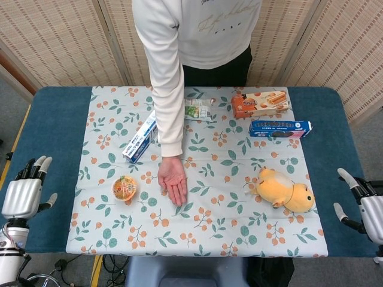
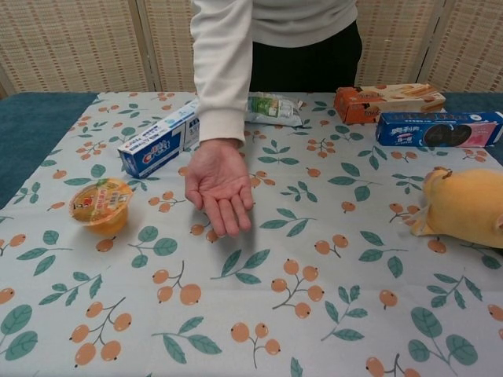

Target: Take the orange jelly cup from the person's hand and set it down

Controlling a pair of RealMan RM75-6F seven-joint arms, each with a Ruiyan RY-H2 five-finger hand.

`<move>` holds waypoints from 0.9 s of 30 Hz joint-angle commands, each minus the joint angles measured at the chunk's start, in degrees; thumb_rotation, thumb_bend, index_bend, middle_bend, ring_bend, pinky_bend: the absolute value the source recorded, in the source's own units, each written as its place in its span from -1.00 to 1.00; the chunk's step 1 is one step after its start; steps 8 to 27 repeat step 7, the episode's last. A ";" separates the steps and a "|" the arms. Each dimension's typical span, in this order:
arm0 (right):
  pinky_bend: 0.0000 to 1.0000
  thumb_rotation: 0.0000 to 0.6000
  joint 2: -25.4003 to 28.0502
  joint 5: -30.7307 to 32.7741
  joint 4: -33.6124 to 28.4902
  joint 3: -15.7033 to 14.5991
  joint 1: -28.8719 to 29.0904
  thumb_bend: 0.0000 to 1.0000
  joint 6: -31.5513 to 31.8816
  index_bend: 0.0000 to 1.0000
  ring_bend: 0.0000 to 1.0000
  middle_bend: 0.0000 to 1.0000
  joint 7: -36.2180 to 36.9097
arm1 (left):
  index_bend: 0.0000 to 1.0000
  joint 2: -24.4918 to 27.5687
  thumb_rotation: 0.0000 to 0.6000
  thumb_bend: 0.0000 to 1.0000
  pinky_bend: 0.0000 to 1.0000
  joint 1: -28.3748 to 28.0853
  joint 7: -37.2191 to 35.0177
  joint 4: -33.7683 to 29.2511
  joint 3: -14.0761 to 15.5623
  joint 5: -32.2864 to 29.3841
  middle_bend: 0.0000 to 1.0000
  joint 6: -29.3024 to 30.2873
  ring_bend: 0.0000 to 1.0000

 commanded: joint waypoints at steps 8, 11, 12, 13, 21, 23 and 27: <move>-0.18 1.00 -0.19 -0.11 0.23 0.01 0.15 -0.23 -0.08 -0.80 -0.61 -0.51 0.31 | -1.00 -3.15 1.00 -0.45 -0.63 5.16 0.69 -0.54 1.24 7.74 -1.00 7.53 -1.00; -0.18 1.00 -0.19 -0.11 0.23 0.01 0.15 -0.23 -0.08 -0.80 -0.61 -0.51 0.31 | -1.00 -3.15 1.00 -0.45 -0.63 5.16 0.69 -0.54 1.24 7.74 -1.00 7.53 -1.00; -0.18 1.00 -0.19 -0.11 0.23 0.01 0.15 -0.23 -0.08 -0.80 -0.61 -0.51 0.31 | -1.00 -3.15 1.00 -0.45 -0.63 5.16 0.69 -0.54 1.24 7.74 -1.00 7.53 -1.00; -0.18 1.00 -0.19 -0.11 0.23 0.01 0.15 -0.23 -0.08 -0.80 -0.61 -0.51 0.31 | -1.00 -3.15 1.00 -0.45 -0.63 5.16 0.69 -0.54 1.24 7.74 -1.00 7.53 -1.00; -0.18 1.00 -0.19 -0.11 0.23 0.01 0.15 -0.23 -0.08 -0.80 -0.61 -0.51 0.31 | -1.00 -3.15 1.00 -0.45 -0.63 5.16 0.69 -0.54 1.24 7.74 -1.00 7.53 -1.00; -0.18 1.00 -0.19 -0.11 0.23 0.01 0.15 -0.23 -0.08 -0.80 -0.61 -0.51 0.31 | -1.00 -3.15 1.00 -0.45 -0.63 5.16 0.69 -0.54 1.24 7.74 -1.00 7.53 -1.00; -0.18 1.00 -0.19 -0.11 0.23 0.01 0.15 -0.23 -0.08 -0.80 -0.61 -0.51 0.31 | -1.00 -3.15 1.00 -0.45 -0.63 5.16 0.69 -0.54 1.24 7.74 -1.00 7.53 -1.00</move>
